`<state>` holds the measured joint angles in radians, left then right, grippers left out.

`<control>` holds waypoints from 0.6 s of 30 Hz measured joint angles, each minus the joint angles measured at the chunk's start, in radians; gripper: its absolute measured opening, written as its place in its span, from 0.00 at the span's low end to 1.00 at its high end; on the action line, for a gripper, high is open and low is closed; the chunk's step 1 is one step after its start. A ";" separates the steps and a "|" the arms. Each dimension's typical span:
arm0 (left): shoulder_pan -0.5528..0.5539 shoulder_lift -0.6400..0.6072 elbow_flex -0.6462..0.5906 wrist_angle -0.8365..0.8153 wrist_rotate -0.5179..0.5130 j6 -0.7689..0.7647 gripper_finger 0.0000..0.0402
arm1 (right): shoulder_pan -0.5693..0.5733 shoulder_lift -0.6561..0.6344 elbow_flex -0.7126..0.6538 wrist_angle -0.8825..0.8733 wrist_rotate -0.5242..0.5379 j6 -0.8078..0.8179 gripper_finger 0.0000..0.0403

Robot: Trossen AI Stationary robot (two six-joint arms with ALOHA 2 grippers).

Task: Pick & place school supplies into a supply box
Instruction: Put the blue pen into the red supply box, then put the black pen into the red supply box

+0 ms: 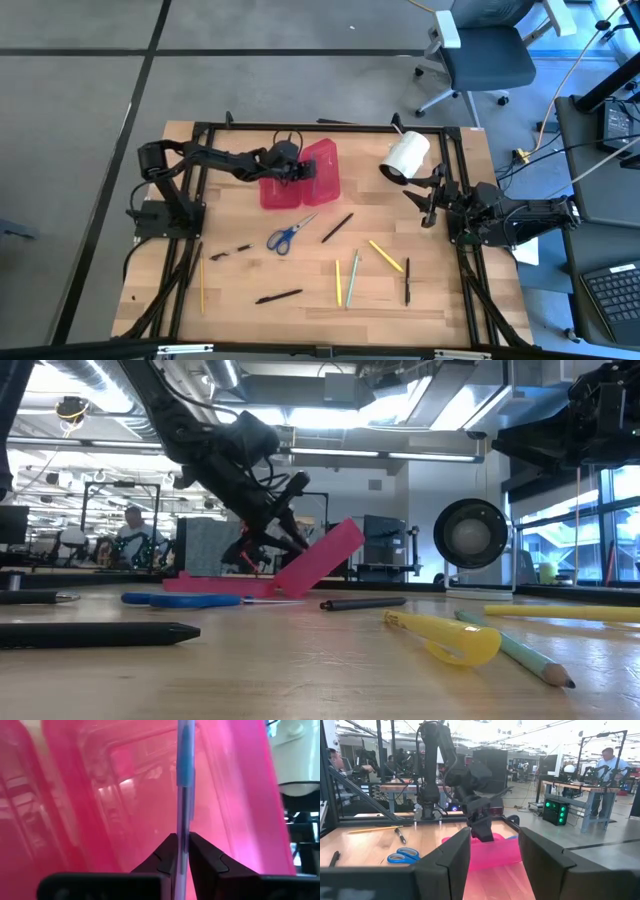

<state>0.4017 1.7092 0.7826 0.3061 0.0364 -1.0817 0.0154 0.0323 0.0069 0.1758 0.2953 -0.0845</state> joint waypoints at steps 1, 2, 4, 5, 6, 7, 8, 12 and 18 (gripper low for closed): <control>0.000 0.000 0.000 0.005 0.000 0.001 0.09 | 0.000 0.000 0.000 0.000 0.000 0.000 0.43; -0.001 0.000 0.000 0.011 0.000 0.003 0.10 | 0.000 0.000 0.000 0.000 0.000 0.000 0.43; 0.000 0.000 0.000 0.016 0.000 -0.002 0.11 | 0.000 0.000 0.000 0.000 0.000 -0.001 0.43; 0.000 0.000 0.000 0.012 0.000 -0.005 0.12 | 0.000 0.000 0.000 0.000 0.000 -0.001 0.43; 0.000 0.000 0.000 0.009 0.000 -0.004 0.13 | 0.000 0.000 0.000 0.000 0.000 -0.002 0.43; 0.000 0.000 0.000 0.008 0.000 -0.004 0.15 | 0.000 0.000 0.000 0.000 0.000 -0.002 0.43; 0.000 0.000 0.000 0.007 0.000 -0.004 0.16 | 0.000 0.000 0.000 0.000 0.000 -0.002 0.43; 0.000 0.000 0.000 0.005 0.000 -0.005 0.20 | 0.000 0.000 0.000 0.000 0.000 -0.003 0.43; 0.036 -0.037 0.000 0.002 0.098 0.133 0.25 | 0.000 0.000 0.000 -0.001 0.000 -0.001 0.43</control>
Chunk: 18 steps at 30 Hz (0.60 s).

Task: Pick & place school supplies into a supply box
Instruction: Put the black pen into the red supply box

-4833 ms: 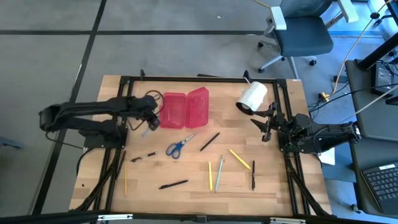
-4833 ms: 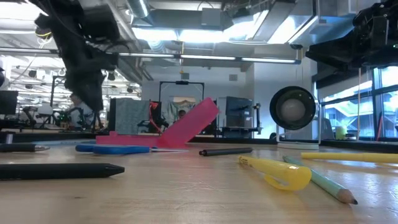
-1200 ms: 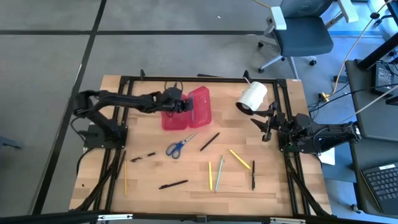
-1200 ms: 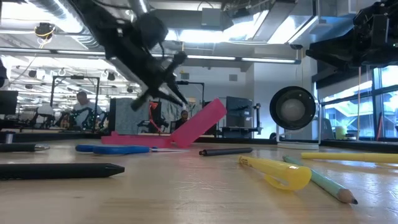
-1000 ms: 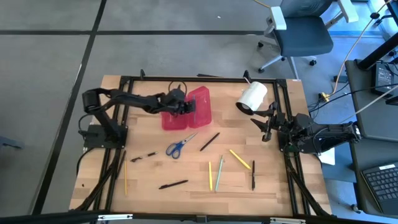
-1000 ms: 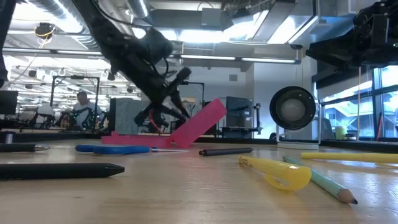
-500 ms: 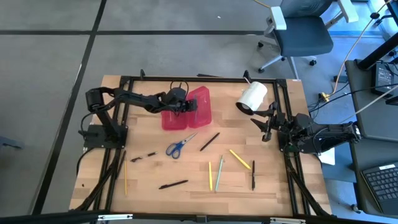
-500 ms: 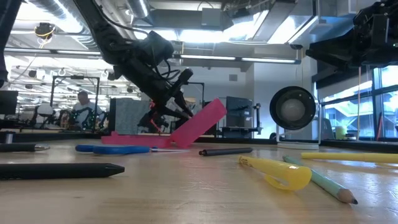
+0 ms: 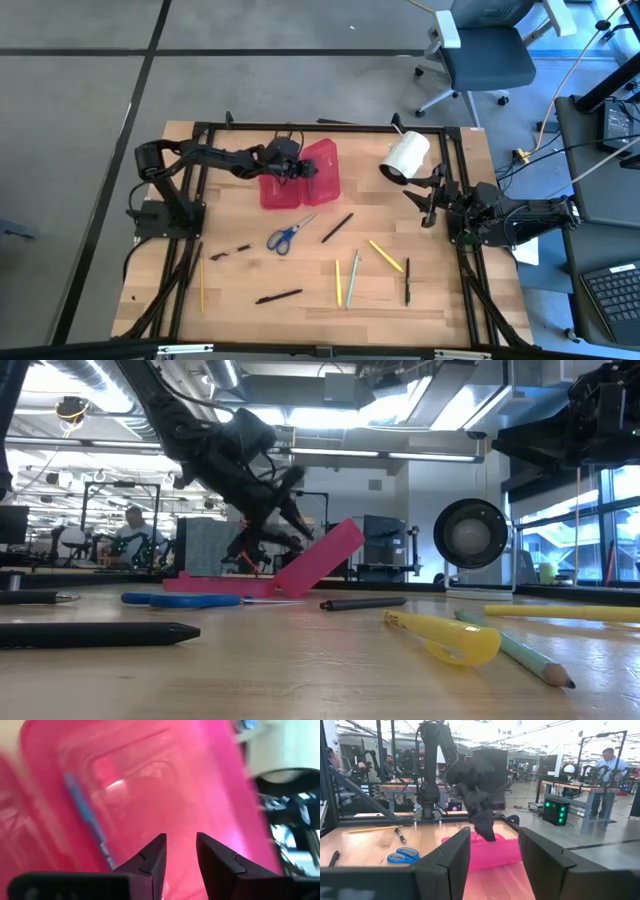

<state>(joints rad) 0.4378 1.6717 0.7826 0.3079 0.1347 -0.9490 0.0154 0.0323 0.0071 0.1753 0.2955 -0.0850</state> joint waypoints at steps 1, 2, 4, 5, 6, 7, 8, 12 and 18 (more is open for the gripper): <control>0.010 -0.020 0.000 -0.010 0.030 0.028 0.25 | 0.000 0.000 0.000 0.000 0.000 0.002 0.43; 0.017 -0.043 0.000 -0.022 0.047 0.053 0.26 | 0.000 0.000 0.000 0.000 0.000 0.002 0.43; 0.020 -0.101 0.000 -0.054 0.062 0.105 0.26 | 0.000 0.000 0.000 -0.001 0.000 0.002 0.43; 0.019 -0.134 0.000 -0.073 0.064 0.139 0.26 | 0.000 0.000 0.000 -0.001 0.000 0.002 0.43; 0.017 -0.169 0.000 -0.104 0.066 0.174 0.26 | 0.000 0.000 0.000 -0.001 0.000 0.002 0.43; 0.012 -0.206 0.000 -0.142 0.066 0.213 0.26 | 0.000 0.000 0.000 -0.001 0.000 0.001 0.43; 0.005 -0.242 0.000 -0.180 0.067 0.256 0.26 | 0.000 0.000 0.000 -0.001 0.000 0.001 0.43; -0.044 -0.372 0.000 -0.366 0.067 0.404 0.26 | 0.000 0.000 0.000 -0.001 0.000 -0.001 0.43; -0.222 -0.465 0.000 -0.693 0.068 0.673 0.26 | 0.000 0.000 0.000 -0.001 0.000 -0.002 0.43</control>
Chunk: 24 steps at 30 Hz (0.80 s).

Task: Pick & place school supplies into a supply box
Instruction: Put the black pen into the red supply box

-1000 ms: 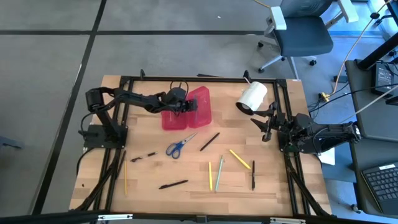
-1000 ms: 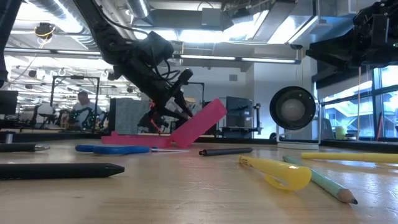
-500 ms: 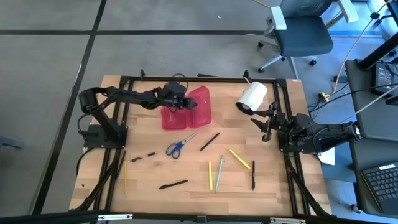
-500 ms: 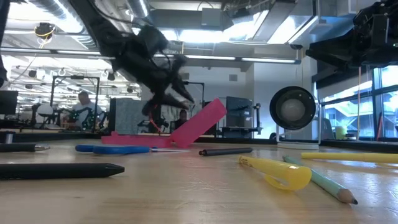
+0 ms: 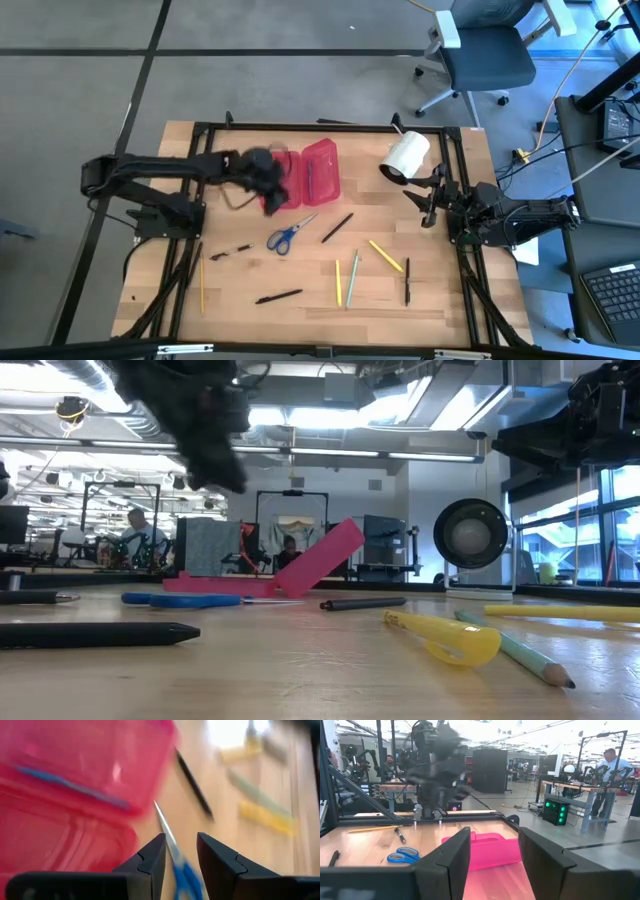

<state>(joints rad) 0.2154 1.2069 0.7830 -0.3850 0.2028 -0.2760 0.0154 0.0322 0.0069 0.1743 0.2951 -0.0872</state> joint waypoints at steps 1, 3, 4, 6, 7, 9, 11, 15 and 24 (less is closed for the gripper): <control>-0.038 -0.004 0.000 -0.050 -0.002 0.019 0.26 | 0.000 0.000 0.000 0.000 0.000 0.000 0.43; -0.113 -0.005 0.000 -0.127 -0.030 0.002 0.26 | 0.000 0.000 0.000 0.000 0.000 0.000 0.43; -0.151 -0.005 0.000 -0.156 -0.059 -0.037 0.26 | 0.000 0.000 0.000 0.000 0.000 0.000 0.43; -0.226 -0.001 0.000 -0.211 -0.107 -0.131 0.26 | 0.000 0.000 0.000 0.000 0.000 0.000 0.43; -0.260 0.002 0.000 -0.241 -0.130 -0.183 0.26 | 0.000 0.000 0.000 0.000 0.000 0.000 0.43; -0.330 0.004 0.000 -0.297 -0.173 -0.293 0.26 | 0.000 0.000 0.000 0.000 0.000 0.000 0.43; -0.393 0.011 0.000 -0.341 -0.225 -0.365 0.26 | 0.000 0.000 0.000 0.000 0.000 0.000 0.43; -0.492 0.034 0.000 -0.407 -0.292 -0.449 0.26 | 0.000 0.000 0.000 0.000 0.000 0.004 0.43; -0.610 0.139 0.000 -0.447 -0.294 -0.470 0.26 | 0.000 0.000 0.000 0.001 0.000 0.006 0.43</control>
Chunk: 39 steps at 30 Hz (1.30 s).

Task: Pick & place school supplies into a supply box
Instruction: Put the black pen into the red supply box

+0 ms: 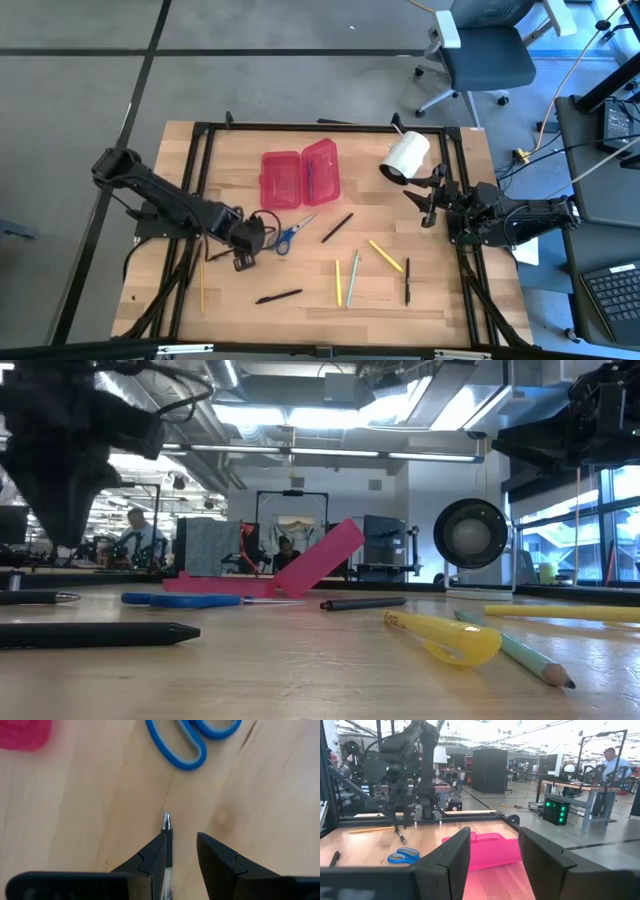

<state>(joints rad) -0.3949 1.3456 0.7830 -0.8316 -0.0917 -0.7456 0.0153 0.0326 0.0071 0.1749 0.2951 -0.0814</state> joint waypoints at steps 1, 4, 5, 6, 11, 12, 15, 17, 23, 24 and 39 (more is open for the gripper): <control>-0.008 0.017 0.000 -0.003 0.000 0.004 0.26 | 0.000 0.000 0.000 0.000 0.000 0.000 0.43; -0.020 0.063 0.000 -0.007 0.001 -0.014 0.26 | 0.000 0.000 0.000 0.000 0.000 0.001 0.43; -0.023 0.077 0.000 -0.007 0.005 -0.027 0.26 | 0.000 0.000 0.000 0.000 0.000 0.001 0.43; -0.024 0.091 0.000 -0.007 0.005 -0.041 0.25 | 0.000 0.000 0.000 0.000 0.000 0.001 0.43; -0.024 0.154 0.000 -0.005 0.009 -0.056 0.25 | 0.000 0.000 0.000 0.000 0.000 0.002 0.43; -0.024 0.166 0.000 -0.004 0.009 -0.056 0.25 | 0.000 0.000 0.000 0.000 0.000 0.002 0.43; -0.024 0.204 0.000 -0.003 0.013 -0.055 0.26 | 0.000 0.000 0.000 0.000 0.000 0.002 0.43; -0.024 0.225 0.000 -0.003 0.014 -0.055 0.26 | 0.000 0.000 0.000 0.000 0.000 0.002 0.43; -0.024 0.260 0.005 -0.006 0.011 -0.079 0.25 | 0.000 0.000 0.000 0.000 0.000 0.002 0.43; -0.024 0.260 0.004 -0.006 0.011 -0.079 0.25 | 0.000 0.000 0.000 0.000 0.000 0.002 0.43; -0.024 0.240 0.001 0.011 0.007 -0.079 0.24 | 0.000 0.000 0.000 0.000 0.000 0.002 0.43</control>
<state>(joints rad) -0.4193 1.5856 0.7837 -0.8210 -0.0845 -0.8248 0.0151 0.0326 0.0071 0.1749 0.2951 -0.0799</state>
